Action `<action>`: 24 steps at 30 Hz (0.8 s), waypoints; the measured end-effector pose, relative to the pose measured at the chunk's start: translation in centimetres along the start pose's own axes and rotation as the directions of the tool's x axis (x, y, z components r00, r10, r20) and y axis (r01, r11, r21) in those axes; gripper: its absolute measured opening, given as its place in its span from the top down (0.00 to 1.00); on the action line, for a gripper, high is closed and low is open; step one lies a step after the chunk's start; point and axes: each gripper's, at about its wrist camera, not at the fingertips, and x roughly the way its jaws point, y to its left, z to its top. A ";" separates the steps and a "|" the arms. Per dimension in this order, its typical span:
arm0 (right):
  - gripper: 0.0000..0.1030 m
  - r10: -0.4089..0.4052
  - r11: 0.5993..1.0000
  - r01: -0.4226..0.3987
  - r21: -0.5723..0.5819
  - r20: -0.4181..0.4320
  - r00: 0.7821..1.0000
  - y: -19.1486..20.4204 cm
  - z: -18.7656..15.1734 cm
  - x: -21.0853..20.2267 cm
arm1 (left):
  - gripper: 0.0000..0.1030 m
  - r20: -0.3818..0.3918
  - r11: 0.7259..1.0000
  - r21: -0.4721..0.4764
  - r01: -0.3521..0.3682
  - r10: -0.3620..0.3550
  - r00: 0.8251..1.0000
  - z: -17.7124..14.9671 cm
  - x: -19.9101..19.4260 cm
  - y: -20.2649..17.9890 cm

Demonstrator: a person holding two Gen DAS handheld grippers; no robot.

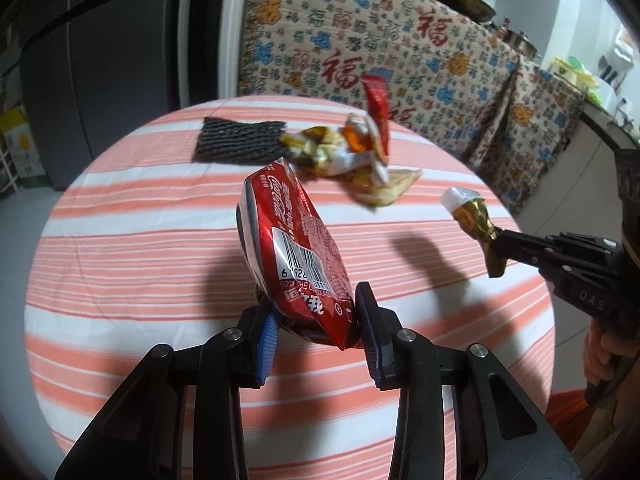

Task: Collect trash
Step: 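Carry the red bag and gold wrapper over the blue wastebasket with both tools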

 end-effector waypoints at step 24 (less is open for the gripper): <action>0.96 -0.130 0.967 0.111 0.228 0.072 0.989 -11.8 -5.1 -9.6 | 0.68 0.037 0.970 0.174 0.170 -0.179 0.983 2.3 -0.5 -15.6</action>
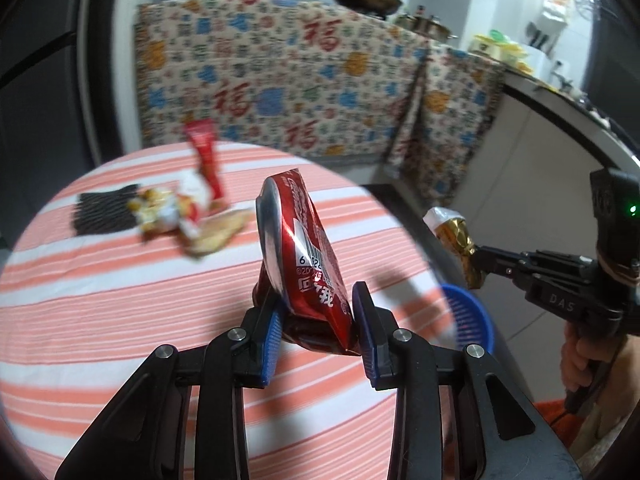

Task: Collect trash
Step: 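Carry the red bag and gold wrapper over the blue wastebasket with both tools, then open both tools to drop the bag and wrapper into the wastebasket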

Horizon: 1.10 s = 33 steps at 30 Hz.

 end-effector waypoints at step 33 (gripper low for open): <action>0.96 -0.168 0.838 0.211 0.503 -0.129 0.977 -25.8 -8.7 -3.4 | 0.69 -0.286 0.898 0.210 0.386 -0.321 0.903 -2.7 18.8 -25.6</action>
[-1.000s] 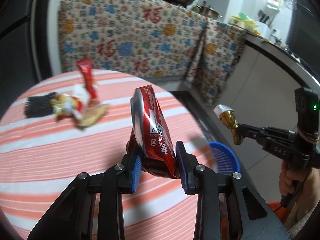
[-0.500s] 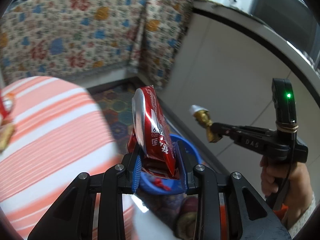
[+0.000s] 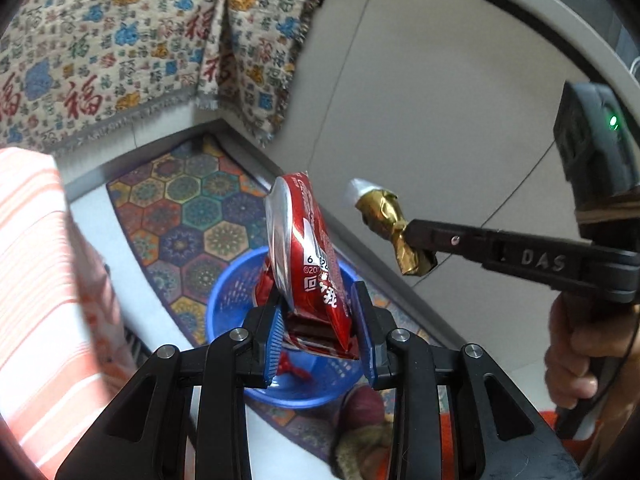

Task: Collect trash
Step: 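Open both tools to drop the bag and wrapper into the wastebasket, then move both tools back over the table toward the remaining trash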

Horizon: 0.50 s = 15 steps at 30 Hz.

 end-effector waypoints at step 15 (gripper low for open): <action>0.92 -0.006 0.998 0.007 0.060 -0.005 1.000 -2.5 0.9 1.6 | 0.29 0.003 1.000 -0.014 -0.028 0.028 1.000 0.1 2.5 0.4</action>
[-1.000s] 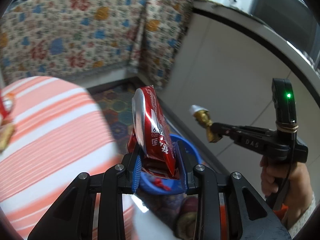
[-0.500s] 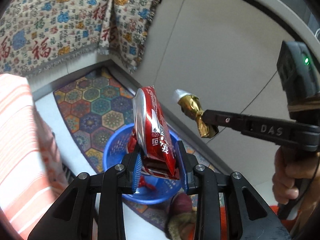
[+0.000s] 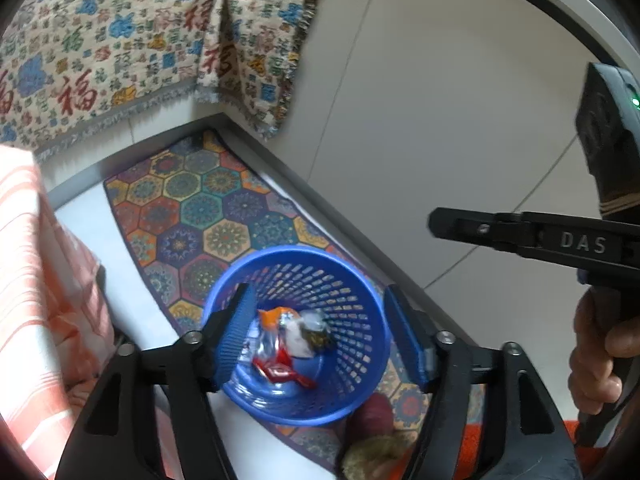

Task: Collect trash
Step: 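Move both tools back over the table toward the remaining trash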

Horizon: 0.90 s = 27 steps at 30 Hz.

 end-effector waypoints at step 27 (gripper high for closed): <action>0.54 0.172 0.716 -0.159 -0.680 -0.049 0.984 33.1 -11.8 2.7 | 0.09 -0.062 0.742 -0.369 -0.559 0.580 0.812 -15.5 -25.1 25.3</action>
